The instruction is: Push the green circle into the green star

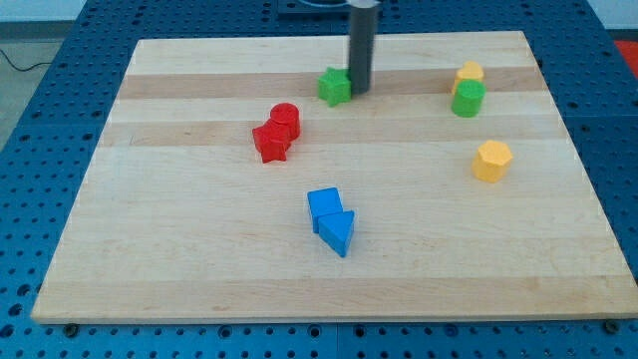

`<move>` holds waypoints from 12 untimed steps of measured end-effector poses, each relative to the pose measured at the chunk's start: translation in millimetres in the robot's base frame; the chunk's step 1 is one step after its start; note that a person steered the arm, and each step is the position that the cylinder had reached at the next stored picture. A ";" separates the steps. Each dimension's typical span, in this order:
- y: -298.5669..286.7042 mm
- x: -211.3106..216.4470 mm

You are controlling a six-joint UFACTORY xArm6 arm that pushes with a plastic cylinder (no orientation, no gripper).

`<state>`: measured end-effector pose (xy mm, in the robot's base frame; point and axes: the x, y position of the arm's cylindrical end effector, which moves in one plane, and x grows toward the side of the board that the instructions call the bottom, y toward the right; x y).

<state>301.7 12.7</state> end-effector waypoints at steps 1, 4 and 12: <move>-51.0 -17.2; 76.8 -4.4; 146.8 41.4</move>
<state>343.1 159.4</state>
